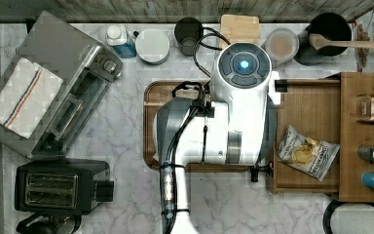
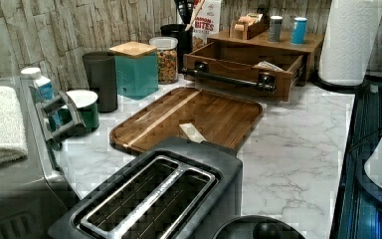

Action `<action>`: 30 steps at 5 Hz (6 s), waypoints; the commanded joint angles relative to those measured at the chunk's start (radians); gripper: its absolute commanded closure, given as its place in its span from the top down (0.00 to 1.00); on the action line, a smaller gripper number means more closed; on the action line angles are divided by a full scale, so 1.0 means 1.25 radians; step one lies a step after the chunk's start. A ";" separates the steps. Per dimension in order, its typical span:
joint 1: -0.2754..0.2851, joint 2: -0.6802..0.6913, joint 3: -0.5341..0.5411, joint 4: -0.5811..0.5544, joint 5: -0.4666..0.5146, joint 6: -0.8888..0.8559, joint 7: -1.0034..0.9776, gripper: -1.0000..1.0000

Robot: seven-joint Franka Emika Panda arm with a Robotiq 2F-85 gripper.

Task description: Close the drawer.

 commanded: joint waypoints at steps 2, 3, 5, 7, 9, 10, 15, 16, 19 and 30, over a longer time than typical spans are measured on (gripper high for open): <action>0.017 -0.032 0.016 -0.080 -0.058 0.056 -0.078 0.00; -0.023 -0.037 0.067 -0.150 -0.095 0.131 -0.211 0.00; 0.006 -0.035 0.034 -0.227 -0.154 0.224 -0.366 0.00; -0.006 0.025 0.014 -0.263 -0.243 0.335 -0.390 0.00; -0.018 0.063 0.000 -0.328 -0.261 0.459 -0.356 0.00; -0.025 0.075 -0.010 -0.334 -0.234 0.483 -0.391 0.00; -0.214 0.144 -0.074 -0.255 -0.018 0.444 -0.780 0.00; -0.282 0.189 -0.081 -0.199 0.037 0.482 -0.903 0.00; -0.429 0.353 -0.126 0.096 0.046 0.406 -1.214 0.00; -0.414 0.340 -0.196 0.132 0.014 0.409 -1.185 0.00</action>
